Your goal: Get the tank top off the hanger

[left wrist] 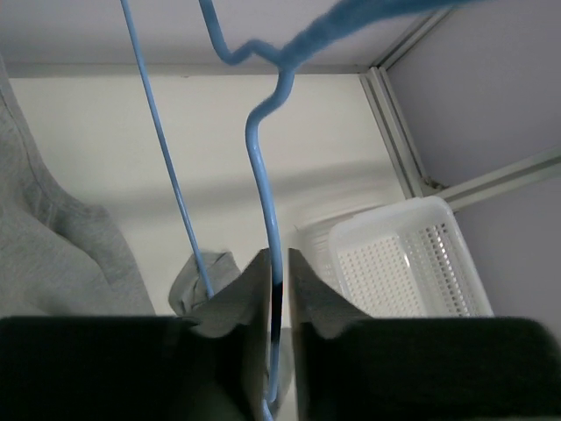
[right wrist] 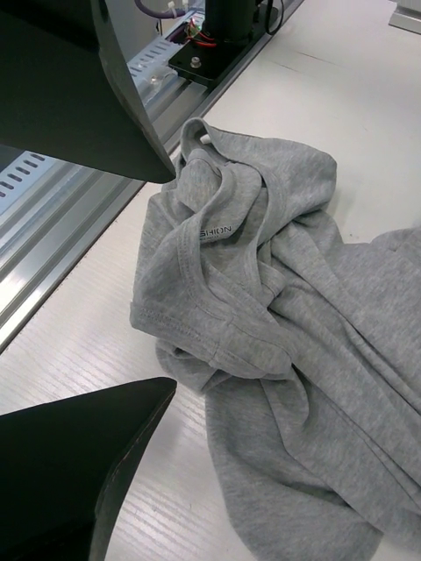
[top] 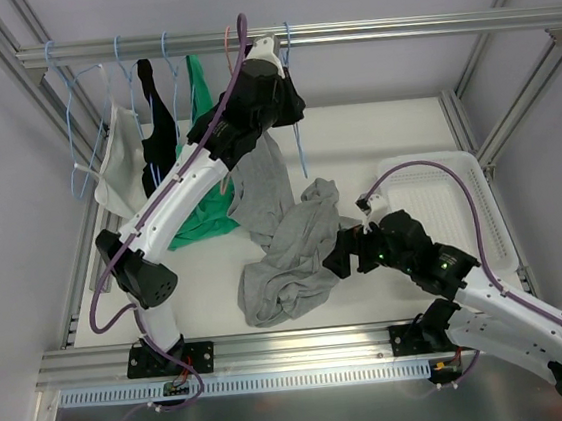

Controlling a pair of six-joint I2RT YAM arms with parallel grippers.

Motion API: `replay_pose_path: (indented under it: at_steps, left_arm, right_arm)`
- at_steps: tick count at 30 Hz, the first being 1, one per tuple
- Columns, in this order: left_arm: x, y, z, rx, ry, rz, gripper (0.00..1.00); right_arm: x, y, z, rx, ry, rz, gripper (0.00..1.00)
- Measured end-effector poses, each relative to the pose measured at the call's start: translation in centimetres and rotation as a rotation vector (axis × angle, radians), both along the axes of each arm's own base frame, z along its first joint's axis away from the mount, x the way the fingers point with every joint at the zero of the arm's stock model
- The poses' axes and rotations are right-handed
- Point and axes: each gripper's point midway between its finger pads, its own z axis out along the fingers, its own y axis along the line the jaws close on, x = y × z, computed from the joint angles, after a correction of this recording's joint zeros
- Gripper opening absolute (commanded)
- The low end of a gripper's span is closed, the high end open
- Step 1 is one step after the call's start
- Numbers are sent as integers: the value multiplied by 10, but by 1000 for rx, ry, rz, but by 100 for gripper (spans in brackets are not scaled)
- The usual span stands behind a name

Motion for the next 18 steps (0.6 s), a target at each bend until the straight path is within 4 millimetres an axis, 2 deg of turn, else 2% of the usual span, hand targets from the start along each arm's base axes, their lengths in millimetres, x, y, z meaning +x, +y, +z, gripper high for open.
replay_pose_path:
  at_steps: [1,4,5,7,8,9,13,18]
  left_arm:
    - [-2,0,-1,-1,5,-6,41]
    - [-11,6,-10,4,37,-16,59]
    - [-15,10,-12,13,43,-20,69]
    - [-26,16,-14,24,51,-35,78]
    - [-32,20,-13,27,52,-40,93]
    - [-38,26,-10,29,44,-46,99]
    - [-71,54,5,17,16,-55,99]
    - [-123,99,28,-36,-60,-64,99]
  right_arm:
    - [-1,1,-1,1,3,11,100]
    - [-2,7,-7,-11,17,43,99]
    - [-2,9,-11,-21,23,54,99]
    - [-3,13,-24,-63,49,75,100]
    - [-4,15,-31,-90,63,87,100]
    - [-5,17,-38,-118,72,101,99]
    - [-5,28,-55,-227,80,141,99]
    - [11,42,-67,-357,42,125,99]
